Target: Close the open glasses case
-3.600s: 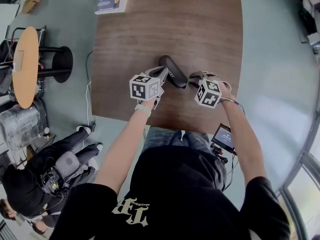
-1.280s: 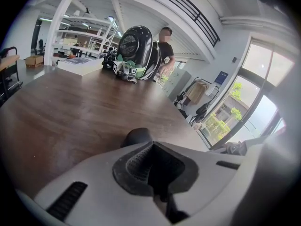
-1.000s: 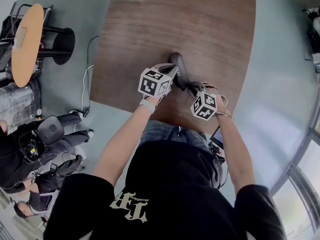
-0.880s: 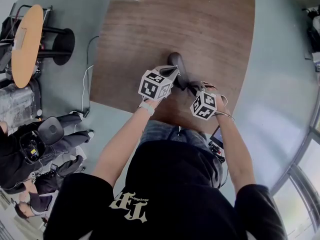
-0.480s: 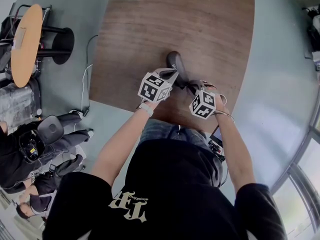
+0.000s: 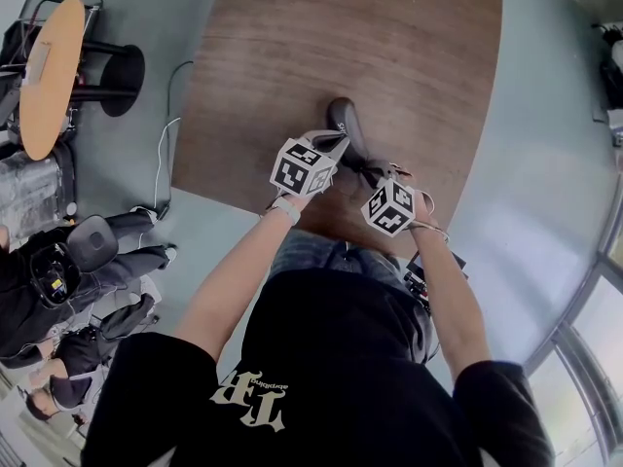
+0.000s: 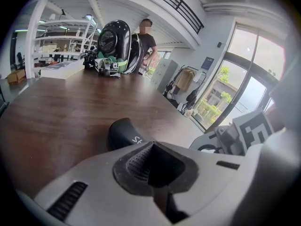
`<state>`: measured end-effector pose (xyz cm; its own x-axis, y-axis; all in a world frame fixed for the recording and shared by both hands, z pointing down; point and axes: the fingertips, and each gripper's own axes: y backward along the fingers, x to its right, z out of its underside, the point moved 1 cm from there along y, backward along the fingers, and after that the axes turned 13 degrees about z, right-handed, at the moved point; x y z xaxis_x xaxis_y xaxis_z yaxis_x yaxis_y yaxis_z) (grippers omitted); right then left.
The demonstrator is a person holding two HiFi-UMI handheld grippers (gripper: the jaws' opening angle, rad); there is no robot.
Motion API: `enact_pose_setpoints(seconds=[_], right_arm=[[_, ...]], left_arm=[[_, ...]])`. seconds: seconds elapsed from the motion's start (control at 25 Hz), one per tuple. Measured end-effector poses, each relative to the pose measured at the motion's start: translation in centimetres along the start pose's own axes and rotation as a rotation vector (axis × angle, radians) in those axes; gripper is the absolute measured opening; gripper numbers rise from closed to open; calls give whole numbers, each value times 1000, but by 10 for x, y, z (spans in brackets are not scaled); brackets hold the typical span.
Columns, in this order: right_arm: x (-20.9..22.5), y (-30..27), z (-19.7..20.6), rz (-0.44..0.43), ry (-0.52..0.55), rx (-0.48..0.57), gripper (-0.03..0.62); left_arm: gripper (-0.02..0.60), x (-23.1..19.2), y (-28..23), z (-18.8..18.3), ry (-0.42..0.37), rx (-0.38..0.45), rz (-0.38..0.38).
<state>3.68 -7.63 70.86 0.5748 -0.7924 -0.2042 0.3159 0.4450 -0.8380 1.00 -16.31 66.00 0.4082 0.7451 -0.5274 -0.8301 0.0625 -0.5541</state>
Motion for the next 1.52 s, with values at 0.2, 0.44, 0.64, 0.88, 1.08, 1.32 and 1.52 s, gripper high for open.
enact_pose_setpoints(seconds=[0.2,0.44,0.64,0.88,1.08,1.32,1.52], right_arm=[[-6,-2,-4,2,-71,-20,-11],[-12,-5,-6,5,-177,-42,-11],[-13,-9,-7,-5,-208,-43,-11],[-13,-7,-2,-1,-197,-39,-9],[-5,-2,2,10,-190,-47,26],[-1,10,5,12,-183,-48,43],[7,25,5,49,-165,-31,43]], left_arm=[[5,0,0,1,11,9,2],[5,1,0,4,24,19,1],[5,-1,-2,3,36,24,9],[5,1,-3,3,43,51,32],[5,3,-2,0,25,54,30],[5,12,1,-13,-10,80,31],[5,23,11,-18,-17,115,24]])
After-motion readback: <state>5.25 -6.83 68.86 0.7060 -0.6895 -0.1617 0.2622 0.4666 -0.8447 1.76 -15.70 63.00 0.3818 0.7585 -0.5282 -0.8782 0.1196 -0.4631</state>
